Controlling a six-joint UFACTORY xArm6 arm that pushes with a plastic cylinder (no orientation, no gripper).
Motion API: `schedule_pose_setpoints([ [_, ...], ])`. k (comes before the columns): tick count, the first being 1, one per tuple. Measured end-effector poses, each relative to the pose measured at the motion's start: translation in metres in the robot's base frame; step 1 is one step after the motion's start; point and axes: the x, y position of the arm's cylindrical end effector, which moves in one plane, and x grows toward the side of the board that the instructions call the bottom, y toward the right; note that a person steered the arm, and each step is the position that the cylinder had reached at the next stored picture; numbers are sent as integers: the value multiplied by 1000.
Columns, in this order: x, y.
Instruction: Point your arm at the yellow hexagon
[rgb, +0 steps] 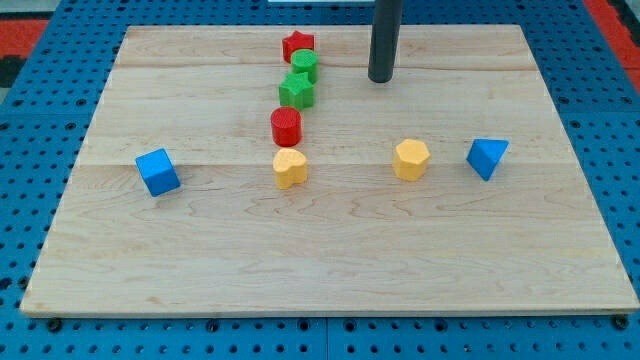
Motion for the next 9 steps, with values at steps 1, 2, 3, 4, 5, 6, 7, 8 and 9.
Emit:
schedule_pose_setpoints([
  [1, 0, 0],
  [2, -5, 0],
  [3, -5, 0],
  [4, -8, 0],
  [5, -9, 0],
  [6, -10, -2],
  [7, -13, -7],
  [8, -16, -10],
  [9, -18, -9],
])
